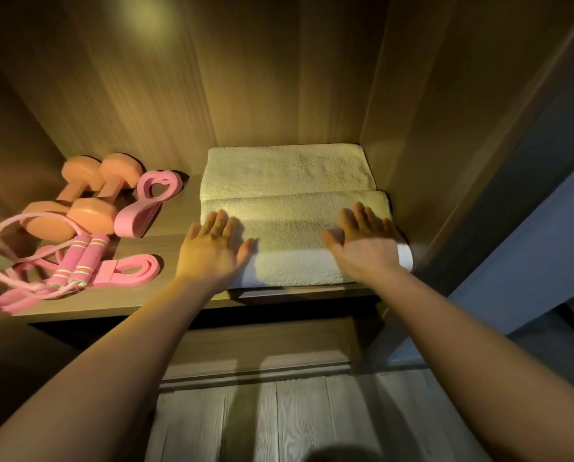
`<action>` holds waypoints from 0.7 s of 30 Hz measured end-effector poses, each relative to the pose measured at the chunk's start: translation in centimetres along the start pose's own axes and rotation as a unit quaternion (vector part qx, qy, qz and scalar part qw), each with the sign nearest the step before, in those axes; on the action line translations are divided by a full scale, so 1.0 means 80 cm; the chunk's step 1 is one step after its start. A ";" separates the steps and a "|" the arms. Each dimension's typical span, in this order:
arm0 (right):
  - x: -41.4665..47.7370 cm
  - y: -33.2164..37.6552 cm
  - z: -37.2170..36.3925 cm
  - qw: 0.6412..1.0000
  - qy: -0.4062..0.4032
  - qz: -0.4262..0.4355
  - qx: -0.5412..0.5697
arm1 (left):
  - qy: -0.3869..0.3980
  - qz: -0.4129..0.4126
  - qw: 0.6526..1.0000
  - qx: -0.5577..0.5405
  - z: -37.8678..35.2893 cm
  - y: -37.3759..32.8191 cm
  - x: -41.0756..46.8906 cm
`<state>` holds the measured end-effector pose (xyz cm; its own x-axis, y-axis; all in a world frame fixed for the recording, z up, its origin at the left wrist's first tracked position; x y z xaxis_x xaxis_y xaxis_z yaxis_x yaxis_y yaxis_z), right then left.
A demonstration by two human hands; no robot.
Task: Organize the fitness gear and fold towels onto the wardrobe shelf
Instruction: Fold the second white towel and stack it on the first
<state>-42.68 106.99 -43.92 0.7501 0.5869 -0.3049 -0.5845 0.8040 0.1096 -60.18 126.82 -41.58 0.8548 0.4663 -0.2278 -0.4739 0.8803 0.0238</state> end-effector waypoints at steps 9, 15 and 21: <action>-0.064 0.022 0.060 0.994 0.105 -0.032 0.000 | 0.104 0.022 0.994 -0.025 0.061 -0.035 -0.046; -0.188 0.044 0.109 0.991 0.133 0.033 0.000 | 0.165 -0.005 0.985 -0.052 0.141 -0.069 -0.136; -0.314 0.017 0.110 0.985 0.162 -0.009 0.051 | 0.193 -0.071 0.978 -0.037 0.165 -0.102 -0.216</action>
<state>-59.58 94.14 -27.74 0.6124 0.5242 -0.5917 -0.5255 0.8291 0.1906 -68.30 112.69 -25.00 0.7765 0.2603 -0.5739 -0.3831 0.9181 -0.1019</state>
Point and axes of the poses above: each hand's wrist, its own x-axis towards the middle knuckle, its own z-axis out of the back of the hand, y = z × x, the point moved 5 cm from there along x, towards the middle knuckle, and after that the axes turned 12 degrees about y, right-handed, at the moved point
